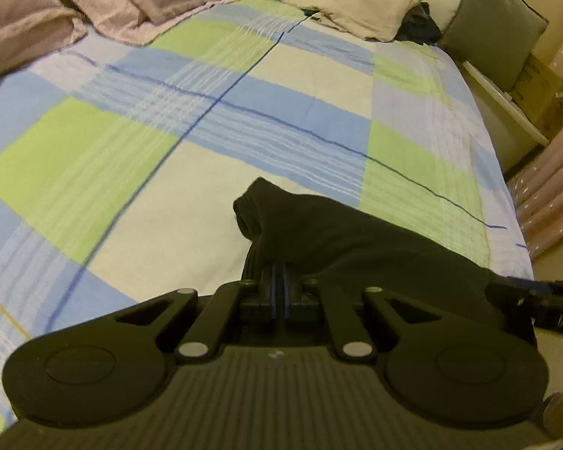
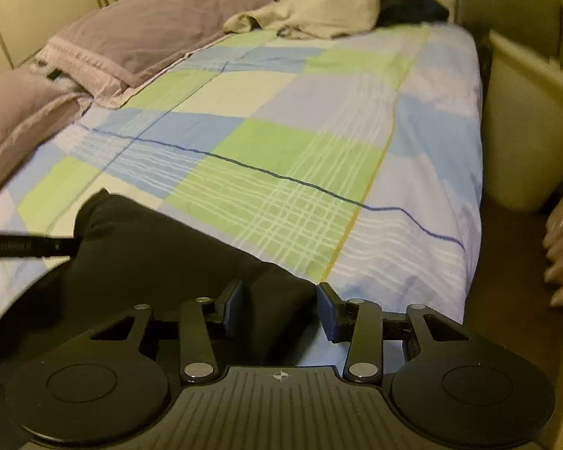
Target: Fold clothes
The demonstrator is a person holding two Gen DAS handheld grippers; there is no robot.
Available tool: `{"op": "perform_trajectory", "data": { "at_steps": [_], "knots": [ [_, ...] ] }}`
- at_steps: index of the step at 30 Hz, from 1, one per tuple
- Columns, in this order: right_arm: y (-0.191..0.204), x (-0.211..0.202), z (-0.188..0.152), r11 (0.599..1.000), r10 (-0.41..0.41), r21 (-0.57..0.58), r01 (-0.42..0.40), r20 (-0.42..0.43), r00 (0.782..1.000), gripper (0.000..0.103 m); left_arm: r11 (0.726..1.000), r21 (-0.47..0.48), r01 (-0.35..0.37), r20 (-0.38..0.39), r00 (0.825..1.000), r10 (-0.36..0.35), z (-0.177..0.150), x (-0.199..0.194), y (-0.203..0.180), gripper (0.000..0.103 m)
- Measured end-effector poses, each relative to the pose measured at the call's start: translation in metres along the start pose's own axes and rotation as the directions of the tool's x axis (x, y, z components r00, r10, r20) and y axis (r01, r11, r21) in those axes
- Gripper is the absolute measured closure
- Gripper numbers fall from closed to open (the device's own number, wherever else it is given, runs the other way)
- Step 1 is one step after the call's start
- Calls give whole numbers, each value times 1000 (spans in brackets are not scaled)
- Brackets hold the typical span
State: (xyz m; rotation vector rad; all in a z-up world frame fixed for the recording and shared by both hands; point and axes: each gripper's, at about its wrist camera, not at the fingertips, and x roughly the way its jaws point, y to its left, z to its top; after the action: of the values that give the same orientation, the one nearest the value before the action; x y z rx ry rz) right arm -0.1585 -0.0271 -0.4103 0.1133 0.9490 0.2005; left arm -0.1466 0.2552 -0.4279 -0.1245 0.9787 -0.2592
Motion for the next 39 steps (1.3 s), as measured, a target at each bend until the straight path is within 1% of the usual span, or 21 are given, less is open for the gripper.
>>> {"op": "perform_trajectory", "data": {
  "at_steps": [3, 5, 9, 12, 13, 14, 15, 16, 17, 20, 22, 23, 24, 26, 28, 29, 30, 33, 36, 38, 39],
  "knots": [
    [-4, -19, 7, 998, 16, 58, -16, 10, 1000, 62, 999, -42, -5, 33, 999, 6, 3, -37, 5, 98],
    [3, -43, 6, 999, 27, 47, -28, 40, 999, 62, 996, -94, 1, 49, 999, 3, -4, -67, 10, 98],
    [23, -84, -12, 997, 78, -6, -78, 31, 996, 62, 983, -180, 37, 31, 999, -31, -47, -127, 8, 98],
    [45, -94, -39, 992, 104, -67, -104, -10, 995, 62, 974, -225, -4, -35, 999, -4, -85, -137, 2, 98],
    [52, -92, -49, 990, 105, -92, -108, -34, 994, 62, 974, -222, -39, -69, 997, 24, -95, -130, 1, 100],
    [58, -83, -58, 989, 84, -116, -92, -67, 994, 62, 973, -217, -74, -102, 993, 52, -105, -122, 0, 102],
    [64, -74, -68, 987, 63, -140, -76, -98, 993, 62, 970, -231, -80, -100, 993, 58, -112, -118, 0, 101],
    [69, -66, -76, 985, 44, -160, -63, -122, 992, 62, 965, -248, -89, -98, 993, 67, -110, -119, -1, 101],
    [72, -65, -75, 986, 39, -158, -57, -117, 992, 62, 959, -266, -98, -97, 992, 75, -109, -121, -2, 101],
    [77, -84, -61, 991, 22, -130, -39, -129, 991, 62, 961, -251, -116, -68, 993, 102, -100, -145, -14, 101],
    [81, -105, -61, 988, 31, -148, -43, -85, 996, 62, 962, -248, -110, -55, 993, 100, -104, -159, -21, 101],
    [85, -113, -65, 985, 45, -164, -56, -74, 996, 62, 962, -249, -108, -71, 993, 93, -111, -156, -22, 101],
    [91, -109, -73, 982, 55, -176, -74, -106, 993, 62, 963, -250, -106, -87, 992, 87, -117, -154, -23, 101],
    [103, -101, -90, 974, 75, -197, -109, -171, 982, 62, 965, -221, -141, -116, 986, 118, -135, -132, -23, 98],
    [115, -93, -106, 966, 93, -215, -145, -236, 967, 62, 958, -245, -149, -141, 983, 116, -133, -130, -22, 98],
    [120, -90, -113, 962, 97, -224, -158, -260, 961, 62, 956, -240, -167, -157, 979, 132, -126, -138, -25, 99],
    [122, -92, -110, 962, 90, -229, -151, -256, 962, 62, 954, -235, -186, -173, 974, 147, -119, -147, -29, 98],
    [121, -116, -88, 967, 100, -195, -161, -288, 952, 62, 945, -211, -248, -201, 958, 206, -103, -180, -42, 97],
    [119, -158, -71, 956, 75, -255, -143, -256, 964, 62, 927, -220, -303, -224, 941, 254, -97, -219, -55, 97],
    [115, -179, -60, 955, 57, -270, -126, -251, 966, 62, 911, -230, -344, -233, 928, 292, -94, -245, -67, 92],
    [112, -187, -54, 956, 47, -269, -117, -254, 966, 61, 904, -236, -356, -237, 924, 302, -91, -254, -72, 83]
  ]
}}
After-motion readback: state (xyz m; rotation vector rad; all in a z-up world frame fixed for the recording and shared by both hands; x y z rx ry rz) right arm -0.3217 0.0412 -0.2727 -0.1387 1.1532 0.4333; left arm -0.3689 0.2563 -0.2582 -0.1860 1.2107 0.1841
